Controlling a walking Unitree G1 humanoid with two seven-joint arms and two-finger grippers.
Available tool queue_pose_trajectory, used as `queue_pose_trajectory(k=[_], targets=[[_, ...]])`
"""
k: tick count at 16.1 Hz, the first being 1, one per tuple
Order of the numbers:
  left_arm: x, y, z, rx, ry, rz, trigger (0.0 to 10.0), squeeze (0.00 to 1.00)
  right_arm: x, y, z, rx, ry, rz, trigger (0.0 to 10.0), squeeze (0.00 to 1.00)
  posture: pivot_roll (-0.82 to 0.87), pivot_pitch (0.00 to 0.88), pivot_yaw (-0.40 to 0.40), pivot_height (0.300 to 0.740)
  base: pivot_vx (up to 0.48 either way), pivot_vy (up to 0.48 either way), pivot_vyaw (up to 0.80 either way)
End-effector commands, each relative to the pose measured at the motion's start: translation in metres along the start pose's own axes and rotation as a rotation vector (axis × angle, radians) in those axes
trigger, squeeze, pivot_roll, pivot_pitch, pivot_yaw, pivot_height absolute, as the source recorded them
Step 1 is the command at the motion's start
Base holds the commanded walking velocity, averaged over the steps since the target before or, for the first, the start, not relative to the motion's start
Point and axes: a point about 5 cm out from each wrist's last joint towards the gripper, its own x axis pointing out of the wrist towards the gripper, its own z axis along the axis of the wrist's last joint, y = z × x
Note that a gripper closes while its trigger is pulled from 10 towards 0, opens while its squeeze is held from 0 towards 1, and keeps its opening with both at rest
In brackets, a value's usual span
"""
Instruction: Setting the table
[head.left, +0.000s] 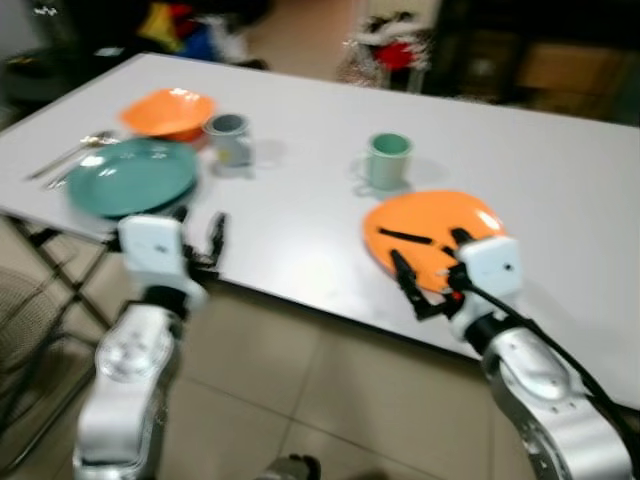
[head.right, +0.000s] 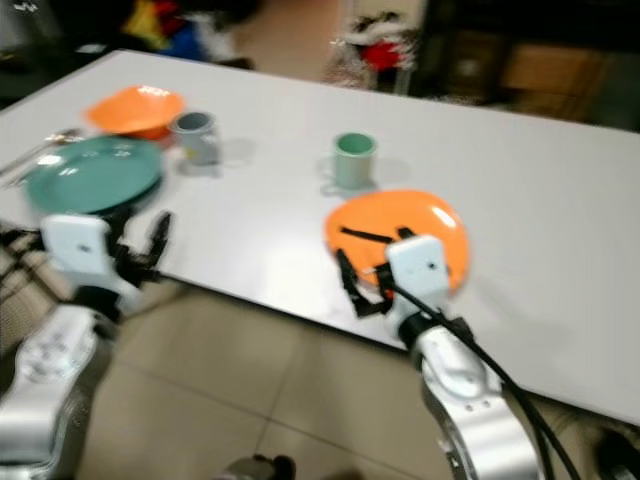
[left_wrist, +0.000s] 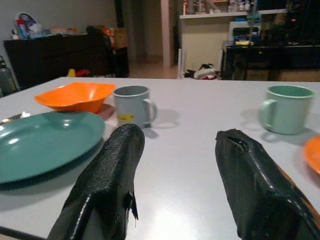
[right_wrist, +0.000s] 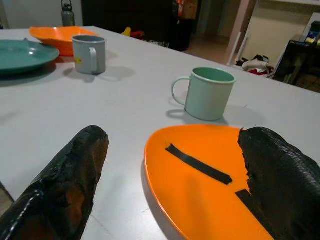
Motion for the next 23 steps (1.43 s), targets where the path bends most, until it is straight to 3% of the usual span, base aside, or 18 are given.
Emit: queue_pose_trajectory(k=[1,4,11,16,20,23], targets=[[-0.001,-0.001,0.001,0.019,0.013,0.003,10.0,0.00,-0.002,-0.002,0.001,0.034,-0.011,-0.025,10.0,1.00,0.12,0.000,0.027,0.727,0.000,0.000,0.80],[-0.003,-0.003,0.002,0.043,0.036,-0.052,10.0,0.00,0.001,-0.004,-0.004,0.107,-0.007,-0.044,10.0,1.00,0.12,0.000,0.031,0.727,0.000,0.000,0.80],[0.001,-0.009,0.005,0.066,0.036,-0.089,10.0,0.00,0.004,0.004,-0.006,0.145,0.015,-0.017,10.0,1.00,0.11,0.000,0.032,0.727,0.000,0.000,0.80],[0.003,-0.006,0.006,0.080,0.049,-0.077,10.0,0.00,0.007,0.004,-0.004,0.151,0.009,-0.035,10.0,1.00,0.12,0.000,0.026,0.727,0.000,0.270,0.80],[0.004,0.001,0.008,0.090,0.050,-0.053,10.0,0.00,0.015,0.003,-0.006,0.089,0.039,-0.102,10.0,1.00,0.13,0.000,0.035,0.727,0.000,0.311,0.00],[0.005,0.001,0.009,0.096,0.050,-0.057,10.0,0.00,0.015,0.007,-0.001,0.164,0.010,-0.050,10.0,1.00,0.13,0.000,0.030,0.727,0.000,0.311,0.00]])
